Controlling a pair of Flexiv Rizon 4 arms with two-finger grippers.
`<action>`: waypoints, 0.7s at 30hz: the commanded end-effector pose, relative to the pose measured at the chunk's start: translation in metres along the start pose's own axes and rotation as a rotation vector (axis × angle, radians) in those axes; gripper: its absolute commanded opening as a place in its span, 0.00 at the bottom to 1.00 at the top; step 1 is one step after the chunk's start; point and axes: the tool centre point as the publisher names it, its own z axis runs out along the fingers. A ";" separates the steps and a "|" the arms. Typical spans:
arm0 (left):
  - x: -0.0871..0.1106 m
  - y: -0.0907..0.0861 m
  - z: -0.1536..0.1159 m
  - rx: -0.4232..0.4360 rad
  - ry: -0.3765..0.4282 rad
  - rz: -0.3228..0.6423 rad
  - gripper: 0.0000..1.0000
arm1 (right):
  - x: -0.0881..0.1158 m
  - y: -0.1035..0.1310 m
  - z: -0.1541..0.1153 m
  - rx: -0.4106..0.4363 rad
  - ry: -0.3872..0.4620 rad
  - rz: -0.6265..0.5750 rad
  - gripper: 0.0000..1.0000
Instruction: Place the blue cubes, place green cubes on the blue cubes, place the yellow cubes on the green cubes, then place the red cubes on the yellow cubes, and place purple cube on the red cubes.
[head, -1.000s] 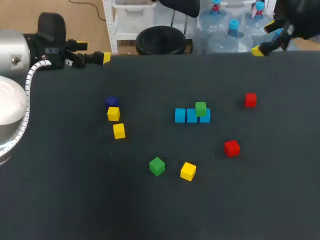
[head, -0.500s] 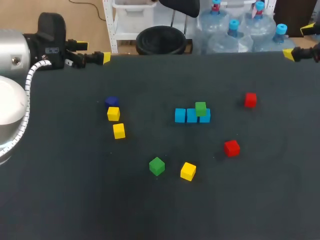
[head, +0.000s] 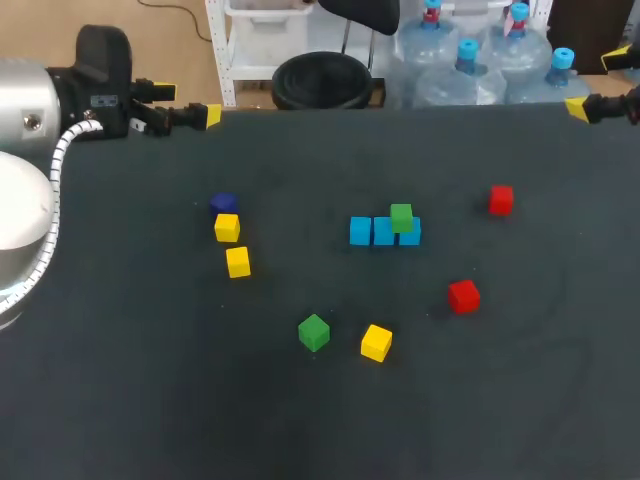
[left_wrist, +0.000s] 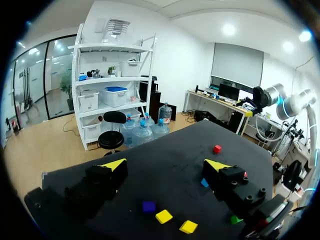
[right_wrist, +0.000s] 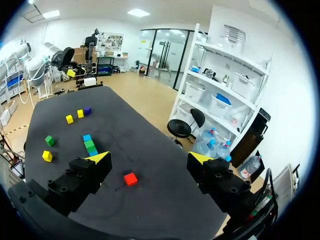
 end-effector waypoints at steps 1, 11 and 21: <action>-0.018 0.010 -0.012 -0.058 0.467 0.188 1.00 | 0.001 0.000 0.000 0.000 0.000 0.000 1.00; -0.049 -0.056 0.007 0.042 1.086 0.993 1.00 | 0.001 0.000 0.000 0.000 0.000 0.000 1.00; 0.035 -0.127 0.028 0.487 1.299 1.078 1.00 | 0.001 0.000 0.000 0.000 0.000 0.000 1.00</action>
